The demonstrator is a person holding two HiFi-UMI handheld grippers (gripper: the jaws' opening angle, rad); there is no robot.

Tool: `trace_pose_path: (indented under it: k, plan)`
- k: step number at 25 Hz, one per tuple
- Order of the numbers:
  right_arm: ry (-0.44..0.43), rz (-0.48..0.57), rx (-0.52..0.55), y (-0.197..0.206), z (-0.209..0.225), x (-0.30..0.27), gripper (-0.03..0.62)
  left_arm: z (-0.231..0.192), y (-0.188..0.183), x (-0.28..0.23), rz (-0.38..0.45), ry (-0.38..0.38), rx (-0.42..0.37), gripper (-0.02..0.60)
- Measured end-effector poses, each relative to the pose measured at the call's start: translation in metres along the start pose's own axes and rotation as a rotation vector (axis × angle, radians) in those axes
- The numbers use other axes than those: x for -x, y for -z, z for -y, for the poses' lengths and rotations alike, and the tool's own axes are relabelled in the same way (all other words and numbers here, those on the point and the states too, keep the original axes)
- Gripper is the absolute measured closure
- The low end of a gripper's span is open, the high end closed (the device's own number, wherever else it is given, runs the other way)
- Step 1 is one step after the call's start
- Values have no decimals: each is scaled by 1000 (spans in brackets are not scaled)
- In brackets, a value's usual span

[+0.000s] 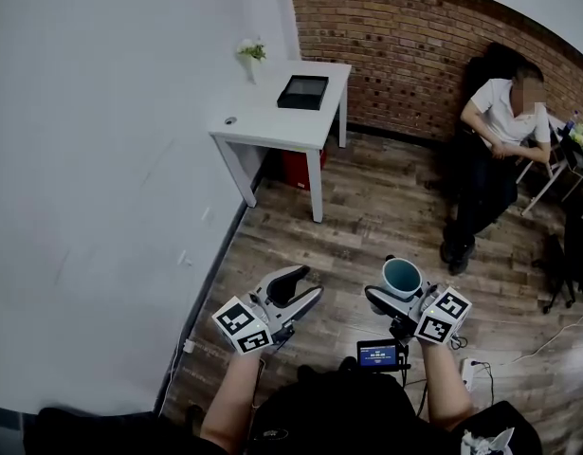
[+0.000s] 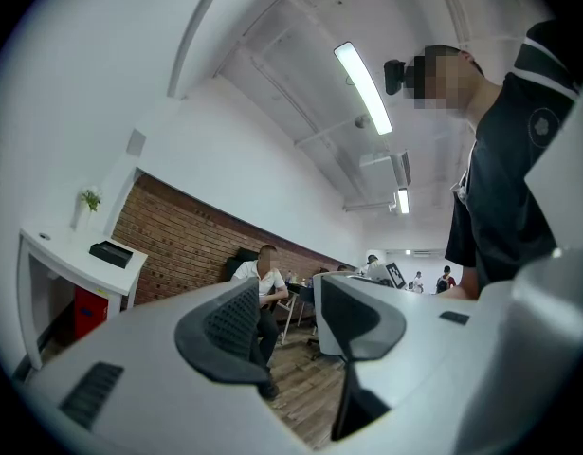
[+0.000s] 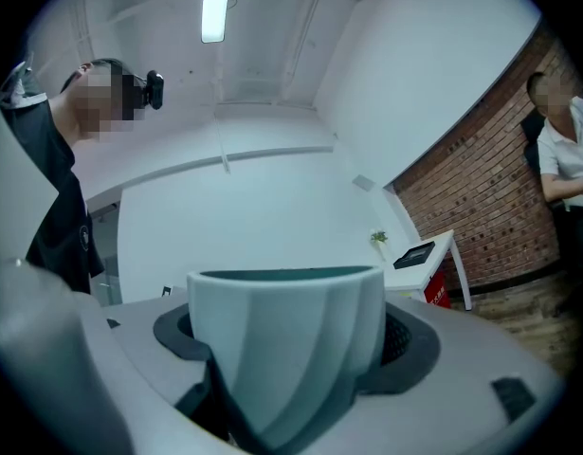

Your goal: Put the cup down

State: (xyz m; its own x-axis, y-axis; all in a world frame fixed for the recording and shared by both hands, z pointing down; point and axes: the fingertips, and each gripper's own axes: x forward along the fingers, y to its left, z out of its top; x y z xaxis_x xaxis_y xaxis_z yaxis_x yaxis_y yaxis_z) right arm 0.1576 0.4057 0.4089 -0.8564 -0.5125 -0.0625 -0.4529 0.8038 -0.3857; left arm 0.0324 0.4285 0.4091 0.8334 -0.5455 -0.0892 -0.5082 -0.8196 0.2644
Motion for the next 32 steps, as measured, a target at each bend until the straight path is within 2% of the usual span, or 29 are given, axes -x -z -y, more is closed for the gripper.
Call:
trace_pose_path:
  k: [20,32]
  plan:
    - [-9,2,-33,1,15,15,177,6,4,-15,-9,-18,-6,377]
    - [-14,0,-55,-2,51,30,177,0,15,-47,-18,-45,1,380]
